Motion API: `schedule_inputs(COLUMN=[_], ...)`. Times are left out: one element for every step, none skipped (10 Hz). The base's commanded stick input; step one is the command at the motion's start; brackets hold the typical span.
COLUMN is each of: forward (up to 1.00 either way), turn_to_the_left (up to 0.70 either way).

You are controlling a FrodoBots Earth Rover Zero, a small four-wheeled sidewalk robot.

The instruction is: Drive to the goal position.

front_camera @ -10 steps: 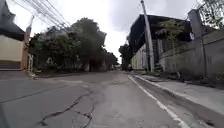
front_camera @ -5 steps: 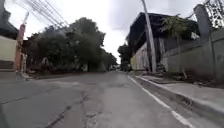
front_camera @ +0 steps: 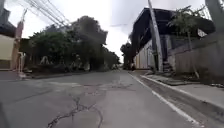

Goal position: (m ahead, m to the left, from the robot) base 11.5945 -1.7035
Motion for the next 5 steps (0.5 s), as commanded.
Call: schedule_inputs(forward=[1.0,1.0,1.0,1.0,1.0], turn_to_the_left=[-0.4,-0.4,-0.33,-0.11,0.0])
